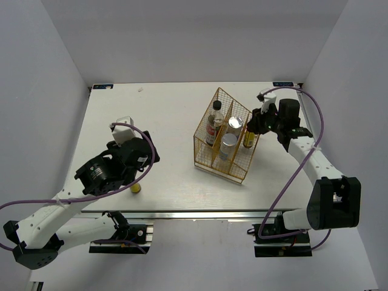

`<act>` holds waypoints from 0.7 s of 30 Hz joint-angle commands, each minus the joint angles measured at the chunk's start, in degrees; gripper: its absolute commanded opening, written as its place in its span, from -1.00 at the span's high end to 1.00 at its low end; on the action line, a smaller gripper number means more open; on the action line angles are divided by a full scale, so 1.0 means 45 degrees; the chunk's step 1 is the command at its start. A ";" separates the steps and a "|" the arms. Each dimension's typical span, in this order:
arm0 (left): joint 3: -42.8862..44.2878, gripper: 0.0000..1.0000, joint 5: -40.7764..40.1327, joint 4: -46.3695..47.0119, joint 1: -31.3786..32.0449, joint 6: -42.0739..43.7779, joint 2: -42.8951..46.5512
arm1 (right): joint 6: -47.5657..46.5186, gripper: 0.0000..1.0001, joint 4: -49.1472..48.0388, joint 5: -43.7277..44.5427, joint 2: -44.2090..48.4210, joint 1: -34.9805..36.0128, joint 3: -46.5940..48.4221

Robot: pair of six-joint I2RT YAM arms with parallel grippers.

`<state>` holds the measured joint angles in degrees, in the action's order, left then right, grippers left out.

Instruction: Organize the condiment bottles

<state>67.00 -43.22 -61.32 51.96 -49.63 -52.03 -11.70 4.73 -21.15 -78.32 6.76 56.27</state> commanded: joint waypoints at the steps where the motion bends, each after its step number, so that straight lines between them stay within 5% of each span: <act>1: -0.0046 -0.84 -0.0161 -0.0026 0.0015 -0.0261 0.0097 | -0.0231 0.75 -0.1559 -0.0300 0.0218 -0.0038 -0.0024; 7: -0.0085 -0.84 -0.0122 -0.0104 0.0034 -0.0281 0.0117 | -0.0523 0.06 -0.1150 -0.0496 0.0354 -0.0038 -0.0199; 21: -0.0065 -0.85 -0.0102 -0.0240 0.0015 -0.0358 0.0156 | -0.1090 -0.29 0.0216 -0.0593 0.1486 -0.0019 -0.0201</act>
<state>66.43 -43.07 -61.45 51.96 -49.67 -52.01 -15.00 4.25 -22.76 -74.46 6.76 54.41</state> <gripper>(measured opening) 0.921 0.628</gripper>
